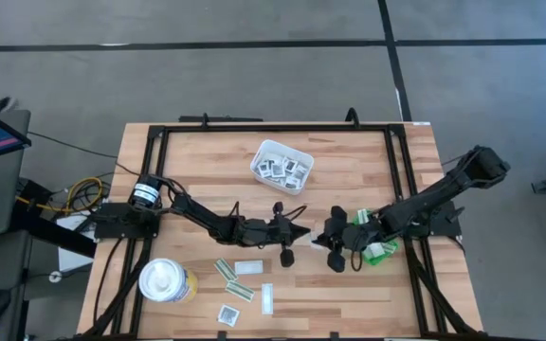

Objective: Pick & Place First Aid Supplies
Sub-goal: Put the bandage pack into the green bin

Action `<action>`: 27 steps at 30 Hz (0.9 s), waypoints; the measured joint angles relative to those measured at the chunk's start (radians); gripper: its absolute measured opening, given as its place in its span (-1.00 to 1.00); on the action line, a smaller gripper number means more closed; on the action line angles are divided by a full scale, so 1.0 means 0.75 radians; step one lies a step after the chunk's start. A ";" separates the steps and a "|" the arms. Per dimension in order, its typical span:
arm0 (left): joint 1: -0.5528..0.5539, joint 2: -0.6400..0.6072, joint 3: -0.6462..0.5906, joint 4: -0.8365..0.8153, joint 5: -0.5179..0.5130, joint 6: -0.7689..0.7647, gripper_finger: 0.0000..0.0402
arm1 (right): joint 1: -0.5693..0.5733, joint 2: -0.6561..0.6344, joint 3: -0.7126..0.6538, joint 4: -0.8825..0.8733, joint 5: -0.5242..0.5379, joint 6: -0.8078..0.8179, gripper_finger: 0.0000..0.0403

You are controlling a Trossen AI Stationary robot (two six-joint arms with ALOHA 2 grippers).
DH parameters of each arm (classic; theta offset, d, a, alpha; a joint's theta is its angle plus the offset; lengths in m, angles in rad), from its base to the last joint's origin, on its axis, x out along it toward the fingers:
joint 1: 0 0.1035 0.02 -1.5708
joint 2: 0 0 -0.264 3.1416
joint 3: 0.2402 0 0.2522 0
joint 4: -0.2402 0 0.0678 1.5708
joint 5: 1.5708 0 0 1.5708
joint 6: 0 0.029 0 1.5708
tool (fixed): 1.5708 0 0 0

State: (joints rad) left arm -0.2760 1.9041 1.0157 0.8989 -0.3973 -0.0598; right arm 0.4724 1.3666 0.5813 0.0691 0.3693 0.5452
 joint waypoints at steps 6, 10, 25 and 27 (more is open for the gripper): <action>0.002 0.000 0.000 0.000 -0.004 -0.039 -0.88 | 0.062 -0.060 0.000 -0.085 -0.008 0.004 -0.99; 0.001 0.000 0.000 0.000 -0.004 -0.040 -0.79 | 0.113 -0.201 0.021 -0.333 -0.009 0.126 -0.99; -0.007 0.000 -0.004 -0.012 -0.003 -0.041 -0.71 | 0.742 -0.448 0.089 -0.934 0.008 0.616 -1.00; -0.007 0.000 -0.004 -0.012 -0.003 -0.041 -0.71 | 0.793 -0.451 0.090 -0.968 0.085 0.570 -1.00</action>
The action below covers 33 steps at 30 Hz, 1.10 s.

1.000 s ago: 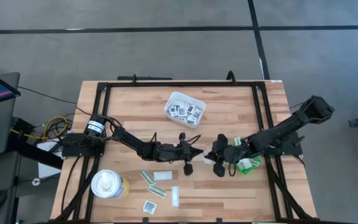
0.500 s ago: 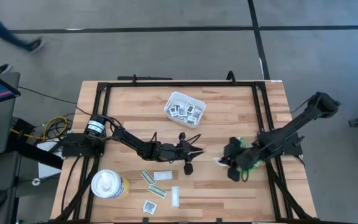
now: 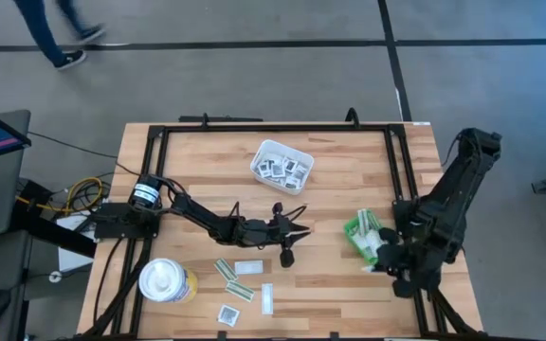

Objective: Pick & Place First Aid Supplies
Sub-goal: Put the bandage pack into the green bin

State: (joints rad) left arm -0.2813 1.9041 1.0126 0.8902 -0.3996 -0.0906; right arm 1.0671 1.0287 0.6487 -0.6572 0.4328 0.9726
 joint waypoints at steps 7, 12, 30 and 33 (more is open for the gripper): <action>0.004 0.000 -0.001 0.001 0.000 0.000 -0.71 | -0.052 0.003 0.000 -0.350 0.212 0.268 -1.00; 0.009 0.000 -0.001 0.001 0.000 0.000 -0.71 | -0.112 0.057 0.000 -0.323 0.190 0.299 -0.96; 0.003 0.000 -0.001 0.001 0.001 -0.006 -0.73 | -0.274 0.111 0.100 -0.313 0.229 0.008 -0.54; -0.008 0.000 -0.001 0.001 0.012 -0.016 -0.73 | -0.284 0.111 0.137 -0.132 0.308 -0.220 -0.54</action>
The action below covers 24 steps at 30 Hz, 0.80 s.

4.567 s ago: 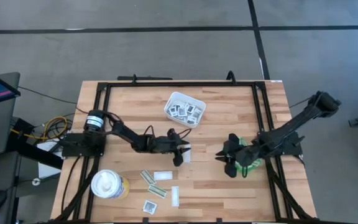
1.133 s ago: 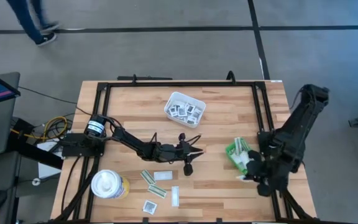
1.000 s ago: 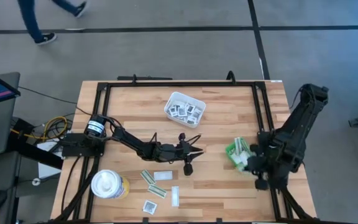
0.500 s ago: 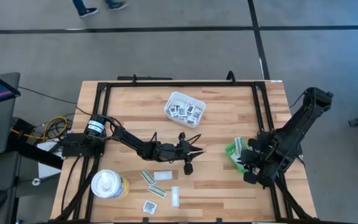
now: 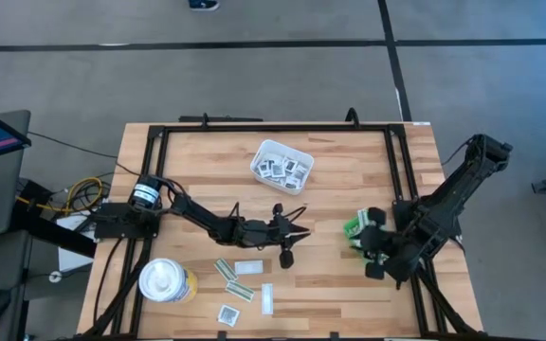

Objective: Pick & Place First Aid Supplies
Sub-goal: Put the bandage pack into the green bin

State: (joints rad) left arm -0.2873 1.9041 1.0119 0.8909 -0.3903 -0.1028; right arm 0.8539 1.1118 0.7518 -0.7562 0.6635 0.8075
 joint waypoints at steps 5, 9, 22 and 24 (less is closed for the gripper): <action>-0.066 0.000 0.015 -0.003 -0.013 0.017 -0.73 | -0.001 0.017 0.001 0.389 0.055 -0.453 -0.54; -0.148 -0.035 0.102 -0.297 -0.017 0.116 -0.73 | -0.026 0.066 0.001 0.549 0.058 -0.701 -0.54; -0.356 -0.295 0.226 -1.584 -0.213 -0.638 -0.62 | -0.282 0.349 0.001 0.756 -0.118 -0.878 -0.46; -0.371 -0.316 0.226 -1.716 -0.179 -0.744 -0.55 | -0.309 0.408 0.001 0.831 -0.175 -0.881 -0.40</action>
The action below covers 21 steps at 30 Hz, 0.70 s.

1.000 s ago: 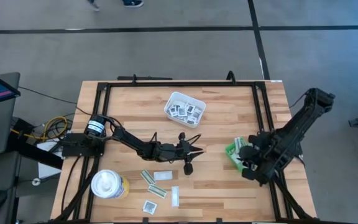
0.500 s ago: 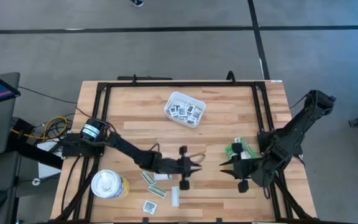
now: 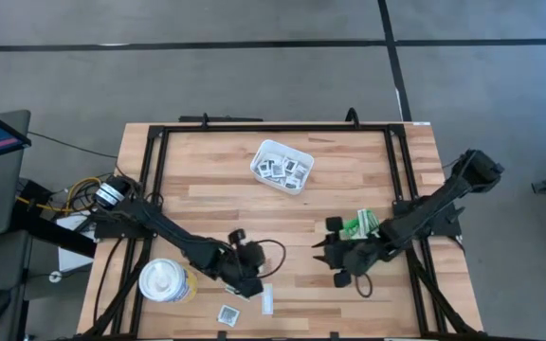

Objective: Pick & Place First Aid Supplies
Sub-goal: Put the bandage pack into the green bin

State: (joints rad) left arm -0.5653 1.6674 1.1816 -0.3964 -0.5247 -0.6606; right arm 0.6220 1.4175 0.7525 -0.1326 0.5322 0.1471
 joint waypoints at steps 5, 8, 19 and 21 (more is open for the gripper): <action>-0.007 -0.008 -0.001 -0.206 0.121 -0.215 -0.38 | -0.061 0.134 0.001 0.206 -0.124 -0.035 -0.21; -0.013 -0.003 -0.001 -0.288 0.124 -0.253 -0.32 | -0.086 0.201 0.001 0.262 -0.147 -0.034 -0.11; -0.016 -0.002 -0.131 -0.350 0.316 -0.453 -0.31 | -0.093 0.293 0.000 0.256 -0.192 0.044 -0.02; -0.012 -0.001 -0.189 -0.215 0.305 -0.442 -0.31 | -0.093 0.293 0.000 0.259 -0.192 0.060 -0.03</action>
State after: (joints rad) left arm -0.5745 1.6665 1.0395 -0.5575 -0.2960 -0.9918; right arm 0.5522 1.6371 0.7525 0.0618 0.3884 0.1918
